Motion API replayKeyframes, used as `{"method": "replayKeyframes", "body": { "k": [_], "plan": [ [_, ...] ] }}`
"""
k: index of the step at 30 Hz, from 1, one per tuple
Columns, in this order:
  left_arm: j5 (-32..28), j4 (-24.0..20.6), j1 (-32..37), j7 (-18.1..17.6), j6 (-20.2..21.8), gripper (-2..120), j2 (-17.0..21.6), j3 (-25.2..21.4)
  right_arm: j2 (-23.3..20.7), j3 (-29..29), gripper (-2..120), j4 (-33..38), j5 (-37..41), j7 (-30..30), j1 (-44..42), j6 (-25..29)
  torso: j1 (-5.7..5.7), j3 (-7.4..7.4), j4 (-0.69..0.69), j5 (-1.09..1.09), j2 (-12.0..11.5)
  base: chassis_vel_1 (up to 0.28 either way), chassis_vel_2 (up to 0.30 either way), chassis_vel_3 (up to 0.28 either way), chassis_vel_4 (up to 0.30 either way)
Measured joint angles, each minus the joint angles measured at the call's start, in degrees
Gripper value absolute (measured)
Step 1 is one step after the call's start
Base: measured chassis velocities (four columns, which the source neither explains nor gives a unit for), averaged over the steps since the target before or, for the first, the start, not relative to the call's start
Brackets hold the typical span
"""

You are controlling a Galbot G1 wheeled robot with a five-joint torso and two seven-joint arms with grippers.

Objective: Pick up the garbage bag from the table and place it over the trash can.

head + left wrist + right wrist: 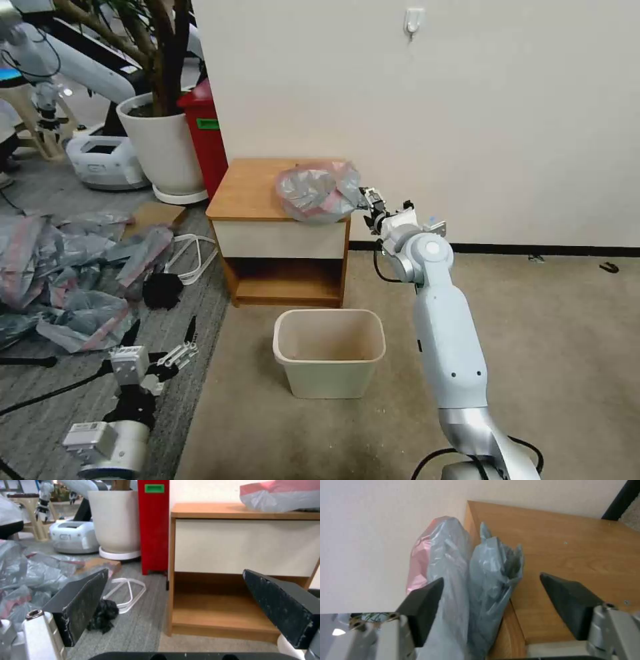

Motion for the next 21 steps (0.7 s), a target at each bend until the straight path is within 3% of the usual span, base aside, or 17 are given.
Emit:
{"method": "replayKeyframes", "body": {
  "k": [6, 21],
  "plan": [
    [0.0, 0.0, 0.4, 0.0, -0.1, 100, 0.1, -0.5, 0.0, 0.3, 59, -1.1, -0.3, -0.1, 0.9, 0.0, 0.0, 0.0, 0.0, 0.0, 0.0, 0.0, 0.0, 0.0, 0.0],
    [0.2, 0.1, 0.3, -0.1, -0.1, 100, 0.0, -0.4, 0.0, 0.9, 56, -1.2, -0.3, -0.2, 1.1, 0.1, 0.0, 0.0, 0.0, 0.0, 0.0, 0.0, 0.0, 0.0, 0.0]
  ]
}}
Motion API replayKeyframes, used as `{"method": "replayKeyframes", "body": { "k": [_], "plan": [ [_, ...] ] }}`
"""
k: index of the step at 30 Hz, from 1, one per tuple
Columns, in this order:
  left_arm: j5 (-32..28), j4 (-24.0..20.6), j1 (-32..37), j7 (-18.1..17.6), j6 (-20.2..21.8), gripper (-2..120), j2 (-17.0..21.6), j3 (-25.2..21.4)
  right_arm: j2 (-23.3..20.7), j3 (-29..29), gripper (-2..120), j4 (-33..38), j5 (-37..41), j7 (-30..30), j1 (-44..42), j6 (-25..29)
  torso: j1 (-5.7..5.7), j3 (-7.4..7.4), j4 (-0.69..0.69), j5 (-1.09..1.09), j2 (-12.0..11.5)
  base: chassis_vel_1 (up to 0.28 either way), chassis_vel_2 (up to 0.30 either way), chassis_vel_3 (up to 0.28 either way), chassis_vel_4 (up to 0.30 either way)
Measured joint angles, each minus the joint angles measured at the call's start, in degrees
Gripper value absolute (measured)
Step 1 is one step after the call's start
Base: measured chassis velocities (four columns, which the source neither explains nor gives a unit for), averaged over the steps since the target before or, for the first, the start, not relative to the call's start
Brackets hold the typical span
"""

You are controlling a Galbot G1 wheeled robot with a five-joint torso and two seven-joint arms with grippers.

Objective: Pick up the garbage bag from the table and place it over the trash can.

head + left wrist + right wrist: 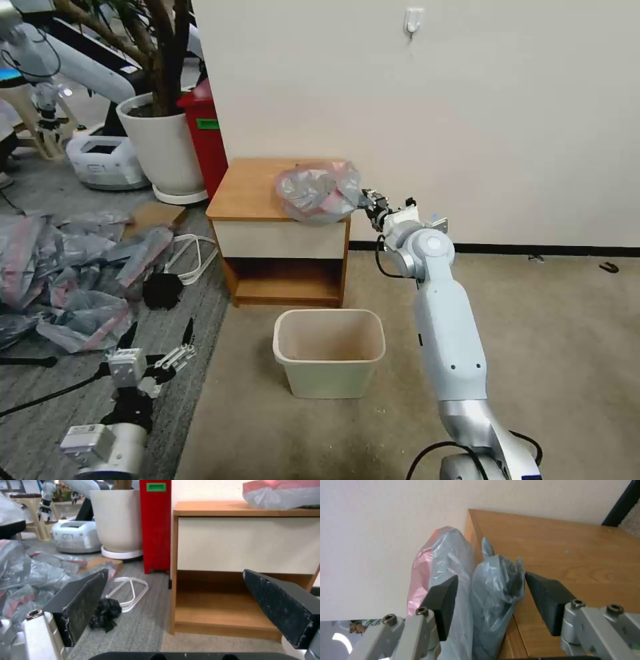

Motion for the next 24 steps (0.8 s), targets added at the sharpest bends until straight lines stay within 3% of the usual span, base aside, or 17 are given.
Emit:
{"method": "replayKeyframes", "body": {
  "k": [24],
  "plan": [
    [0.1, -0.1, 0.3, 0.0, -0.2, 100, -0.5, 0.0, 0.0, -0.4, 55, -2.0, -1.0, -0.3, 0.8, -0.1, 0.0, 0.0, 0.0, 0.0, 0.0, 0.0, 0.0, 0.0, 0.0]
  ]
}}
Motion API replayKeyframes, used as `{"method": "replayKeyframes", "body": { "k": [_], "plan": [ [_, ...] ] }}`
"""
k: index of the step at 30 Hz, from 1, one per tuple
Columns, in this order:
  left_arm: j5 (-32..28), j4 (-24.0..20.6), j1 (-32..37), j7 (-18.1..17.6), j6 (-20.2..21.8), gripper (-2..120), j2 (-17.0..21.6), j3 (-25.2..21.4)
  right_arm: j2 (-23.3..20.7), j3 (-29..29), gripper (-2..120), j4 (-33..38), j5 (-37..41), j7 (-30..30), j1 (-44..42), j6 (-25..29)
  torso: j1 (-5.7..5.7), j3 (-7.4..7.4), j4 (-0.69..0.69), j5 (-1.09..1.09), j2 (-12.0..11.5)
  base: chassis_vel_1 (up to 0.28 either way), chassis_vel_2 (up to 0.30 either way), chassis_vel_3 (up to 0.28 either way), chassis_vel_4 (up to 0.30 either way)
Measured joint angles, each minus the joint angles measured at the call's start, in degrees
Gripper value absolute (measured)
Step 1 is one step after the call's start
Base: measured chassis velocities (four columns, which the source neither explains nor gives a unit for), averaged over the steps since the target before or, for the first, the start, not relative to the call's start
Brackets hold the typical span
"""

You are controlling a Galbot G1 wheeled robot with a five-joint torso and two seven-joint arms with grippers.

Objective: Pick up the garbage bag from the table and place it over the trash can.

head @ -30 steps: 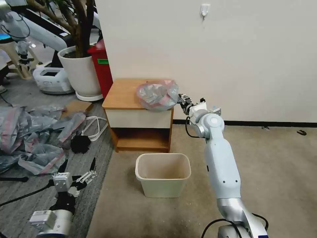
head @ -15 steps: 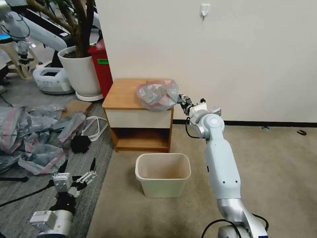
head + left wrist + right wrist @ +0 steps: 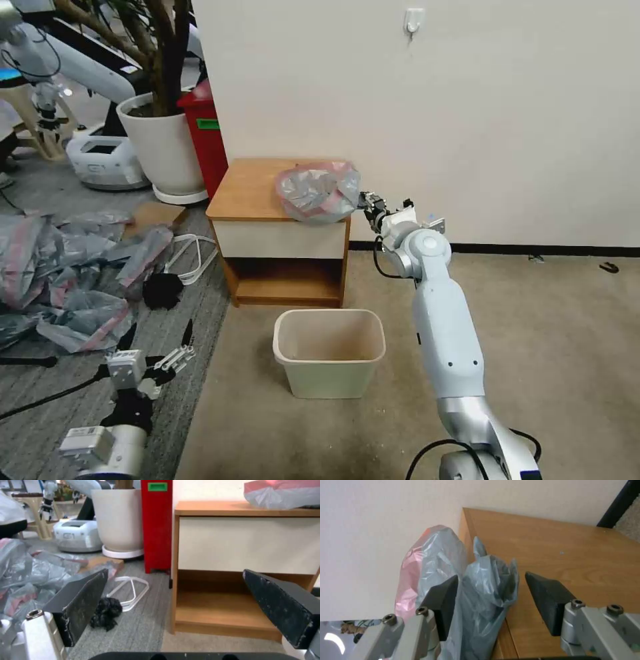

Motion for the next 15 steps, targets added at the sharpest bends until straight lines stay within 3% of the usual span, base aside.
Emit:
{"method": "replayKeyframes", "body": {
  "k": [6, 15],
  "plan": [
    [0.0, 0.0, 0.0, 0.0, 0.0, 100, 0.0, -0.1, 0.0, -0.1, 52, -0.2, 0.0, -0.1, 0.2, -0.2, 0.0, 0.0, 0.0, 0.0, 0.0, 0.0, 0.0, 0.0, 0.0],
    [0.0, 0.1, 0.3, -0.1, -0.3, 100, -0.3, -0.4, 0.0, -0.2, 27, -0.6, -0.2, -1.0, 0.4, -0.5, 0.0, 0.0, 0.0, 0.0, 0.0, 0.0, 0.0, 0.0, 0.0]
  ]
}}
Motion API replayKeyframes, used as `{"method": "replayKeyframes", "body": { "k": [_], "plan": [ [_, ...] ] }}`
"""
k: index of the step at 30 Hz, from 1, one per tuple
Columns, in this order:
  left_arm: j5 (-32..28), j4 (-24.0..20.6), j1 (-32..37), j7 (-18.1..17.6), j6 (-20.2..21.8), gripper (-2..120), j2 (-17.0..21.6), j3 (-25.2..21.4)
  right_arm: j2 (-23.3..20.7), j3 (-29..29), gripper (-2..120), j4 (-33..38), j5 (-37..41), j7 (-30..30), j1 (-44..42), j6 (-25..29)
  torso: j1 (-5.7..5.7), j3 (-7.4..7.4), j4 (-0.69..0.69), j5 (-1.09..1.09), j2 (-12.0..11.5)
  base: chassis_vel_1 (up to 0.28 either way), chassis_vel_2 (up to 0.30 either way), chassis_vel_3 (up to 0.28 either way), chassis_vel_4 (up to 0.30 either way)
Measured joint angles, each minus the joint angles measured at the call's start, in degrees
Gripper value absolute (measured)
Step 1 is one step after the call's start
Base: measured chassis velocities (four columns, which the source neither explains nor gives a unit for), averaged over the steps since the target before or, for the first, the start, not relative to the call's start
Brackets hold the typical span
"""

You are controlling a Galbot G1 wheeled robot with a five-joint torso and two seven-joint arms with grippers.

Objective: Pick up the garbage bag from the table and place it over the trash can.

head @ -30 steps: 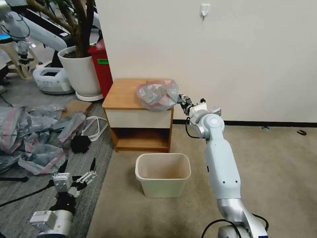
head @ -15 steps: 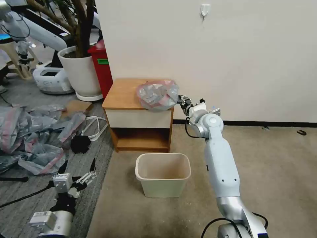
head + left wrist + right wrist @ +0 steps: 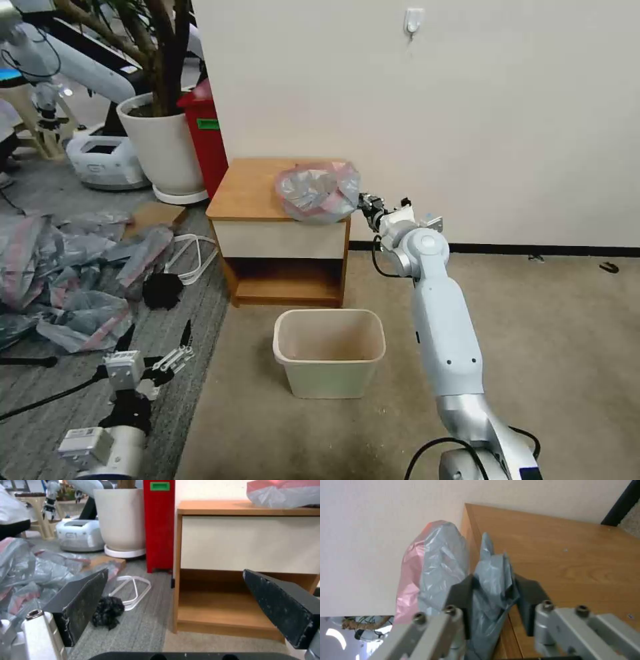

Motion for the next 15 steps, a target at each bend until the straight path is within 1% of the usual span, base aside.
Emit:
{"method": "replayKeyframes", "body": {
  "k": [1, 2, 3, 5, 7, 15],
  "plan": [
    [0.0, 0.0, 0.0, 0.0, 0.0, 100, 0.0, 0.0, 0.0, 0.0, 20, 0.0, 0.0, 0.0, 0.0, 0.0, 0.0, 0.0, 0.0, 0.0, 0.0, 0.0, 0.0, 0.0, 0.0],
    [0.0, 0.0, 0.0, 0.0, 0.0, 100, 0.0, 0.0, 0.0, 0.0, 17, 0.0, 0.0, 0.0, 0.1, 0.0, 0.0, 0.0, 0.0, 0.0, 0.0, 0.0, 0.0, 0.0, 0.0],
    [0.0, 0.0, 0.0, 0.0, 0.0, 100, 0.0, 0.0, 0.0, 0.0, 17, 0.0, 0.0, 0.0, 0.1, 0.0, 0.0, 0.0, 0.0, 0.0, 0.0, 0.0, 0.0, 0.0, 0.0],
    [0.0, 0.0, 0.0, 0.0, 0.0, 100, -0.1, 0.0, 0.0, 0.0, 7, 0.0, 0.0, -0.1, 0.2, 0.0, 0.0, 0.0, 0.0, 0.0, 0.0, 0.0, 0.0, 0.0, 0.0],
    [0.0, 0.0, 0.0, 0.0, 0.0, 100, -0.2, 0.0, 0.0, 0.0, 0, 0.0, 0.0, -0.1, 0.2, 0.0, 0.0, 0.0, 0.0, 0.0, 0.0, 0.0, 0.0, 0.0, 0.0],
    [0.6, 0.2, -0.1, 0.0, -0.1, 100, -0.5, 0.1, 0.0, -0.2, 0, 0.9, 0.1, -0.1, -0.1, 0.0, 0.0, 0.0, 0.0, 0.0, 0.0, 0.0, 0.0, 0.0, 0.0]
  ]
}}
